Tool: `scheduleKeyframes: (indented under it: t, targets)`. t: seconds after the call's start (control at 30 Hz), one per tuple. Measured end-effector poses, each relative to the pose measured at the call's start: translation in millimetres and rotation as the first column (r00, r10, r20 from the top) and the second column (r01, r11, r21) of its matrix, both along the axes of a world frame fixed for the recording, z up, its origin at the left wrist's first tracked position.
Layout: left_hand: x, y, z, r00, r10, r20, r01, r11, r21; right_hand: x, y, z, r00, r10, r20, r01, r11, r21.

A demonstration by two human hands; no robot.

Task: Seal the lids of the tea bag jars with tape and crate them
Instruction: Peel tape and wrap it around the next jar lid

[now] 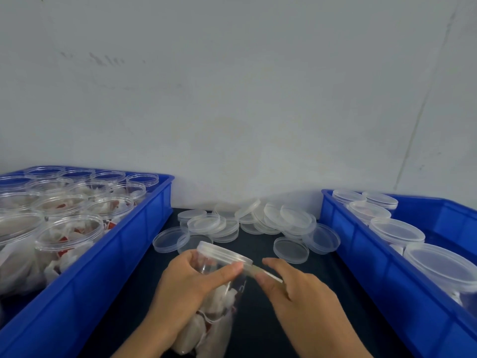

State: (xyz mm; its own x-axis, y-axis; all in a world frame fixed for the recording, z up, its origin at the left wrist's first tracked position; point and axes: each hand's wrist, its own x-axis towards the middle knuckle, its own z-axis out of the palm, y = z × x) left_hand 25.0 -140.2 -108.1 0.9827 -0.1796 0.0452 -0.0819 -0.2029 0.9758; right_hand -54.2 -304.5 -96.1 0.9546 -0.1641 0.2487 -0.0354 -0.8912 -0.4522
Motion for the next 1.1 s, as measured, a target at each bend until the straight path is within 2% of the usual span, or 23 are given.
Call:
scheduleKeyframes:
  t: [0.1, 0.33, 0.53, 0.73, 0.87, 0.93, 1.0, 1.03, 1.1]
  targets:
    - [0.2, 0.7, 0.6, 0.999, -0.035, 0.003, 0.035, 0.998, -0.049, 2.3, -6.0, 2.6, 0.998, 0.04, -0.055, -0.038, 0.999, 0.03]
    - [-1.9, 2.3, -0.9, 0.986, -0.165, -0.021, 0.157, 0.966, -0.205, 6.9, -15.6, -4.8, 0.997, 0.049, -0.054, -0.045, 0.996, 0.08]
    - [-0.3, 3.7, -1.0, 0.96, -0.279, 0.017, 0.276, 0.94, -0.202, 10.2, -19.0, -7.4, 0.996, 0.085, -0.041, -0.08, 0.99, 0.113]
    - [3.2, 5.0, -7.3, 0.919, -0.393, 0.039, 0.388, 0.878, -0.28, 11.3, -15.2, -10.0, 0.992, 0.122, -0.001, -0.122, 0.988, 0.099]
    - [-0.4, 3.8, -6.3, 0.926, -0.367, 0.086, 0.377, 0.912, -0.161, 11.4, -15.2, -14.2, 0.993, 0.109, 0.048, -0.113, 0.989, 0.096]
    - [-2.5, 0.9, -9.0, 0.954, -0.253, 0.164, 0.268, 0.96, -0.076, 11.3, -16.3, -15.5, 0.993, 0.11, 0.053, -0.116, 0.987, 0.115]
    - [-6.4, -2.1, -9.4, 0.928, -0.109, 0.356, 0.078, 0.992, 0.102, 10.7, -16.1, -16.6, 0.993, 0.1, 0.058, -0.107, 0.985, 0.132]
    - [-10.8, -4.8, -6.4, 0.897, -0.106, 0.428, 0.019, 0.979, 0.202, 10.2, -15.5, -16.8, 0.994, 0.092, 0.062, -0.099, 0.987, 0.13]
    - [-16.4, -11.0, -3.9, 0.901, -0.133, 0.412, -0.002, 0.95, 0.311, 9.1, -14.0, -16.3, 0.994, 0.081, 0.073, -0.088, 0.991, 0.101]
